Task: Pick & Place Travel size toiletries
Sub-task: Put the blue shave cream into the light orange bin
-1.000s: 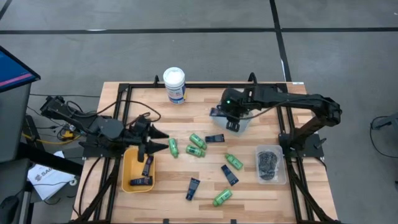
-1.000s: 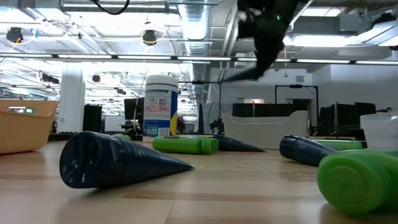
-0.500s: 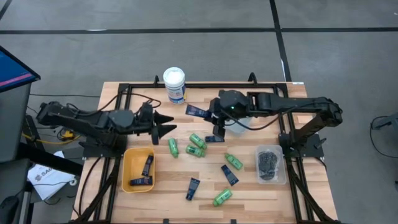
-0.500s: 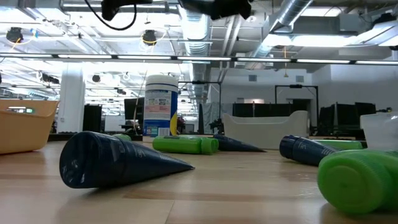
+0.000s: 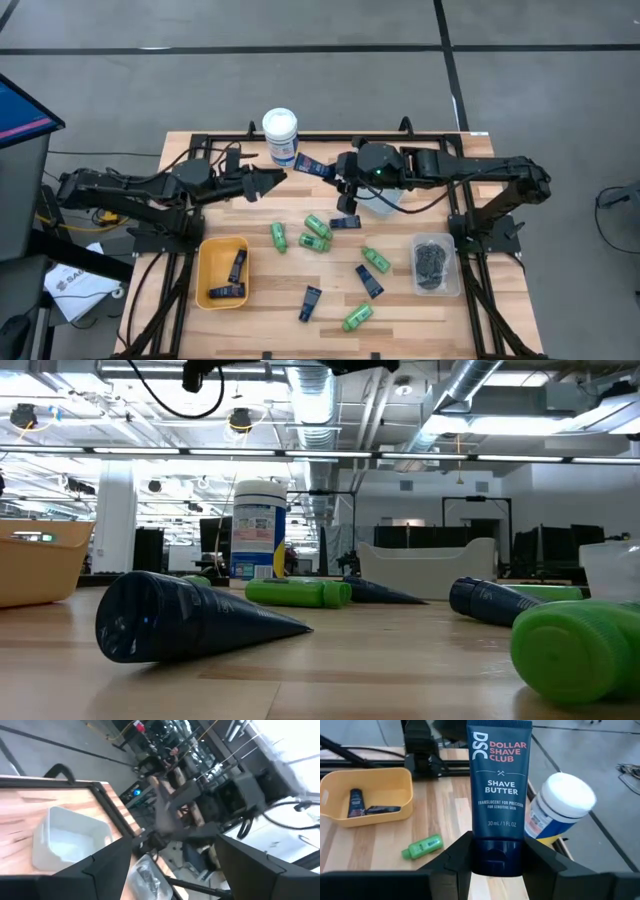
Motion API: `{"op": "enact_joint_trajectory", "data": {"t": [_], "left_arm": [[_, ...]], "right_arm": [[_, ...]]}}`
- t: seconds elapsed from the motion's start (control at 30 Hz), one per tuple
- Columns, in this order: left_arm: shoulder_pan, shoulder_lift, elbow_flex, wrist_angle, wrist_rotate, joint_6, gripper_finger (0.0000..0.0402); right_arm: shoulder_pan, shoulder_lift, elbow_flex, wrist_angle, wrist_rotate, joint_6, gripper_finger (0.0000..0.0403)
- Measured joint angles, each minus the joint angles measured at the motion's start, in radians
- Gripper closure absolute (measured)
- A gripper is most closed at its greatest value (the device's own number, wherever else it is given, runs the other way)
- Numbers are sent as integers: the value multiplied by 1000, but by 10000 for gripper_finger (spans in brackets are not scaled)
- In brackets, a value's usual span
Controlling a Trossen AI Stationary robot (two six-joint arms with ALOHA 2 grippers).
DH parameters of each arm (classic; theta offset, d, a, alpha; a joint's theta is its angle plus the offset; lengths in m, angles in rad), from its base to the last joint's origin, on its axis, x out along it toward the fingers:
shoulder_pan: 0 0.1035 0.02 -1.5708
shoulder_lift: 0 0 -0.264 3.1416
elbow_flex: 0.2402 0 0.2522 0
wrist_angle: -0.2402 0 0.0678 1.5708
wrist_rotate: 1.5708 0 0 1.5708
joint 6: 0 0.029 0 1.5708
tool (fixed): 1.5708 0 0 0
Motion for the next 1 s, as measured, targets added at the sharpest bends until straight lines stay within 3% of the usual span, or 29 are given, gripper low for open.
{"op": "enact_joint_trajectory", "data": {"t": [0.33,0.6,1.0], "left_arm": [[84,117,1,103,126,-29,121],[118,140,1,124,153,-41,127],[153,194,1,175,255,-68,215]], "right_arm": [[10,8,0,-13,0,-5,275],[13,8,0,-35,-1,-4,274],[14,8,0,-49,-4,-21,274]]}}
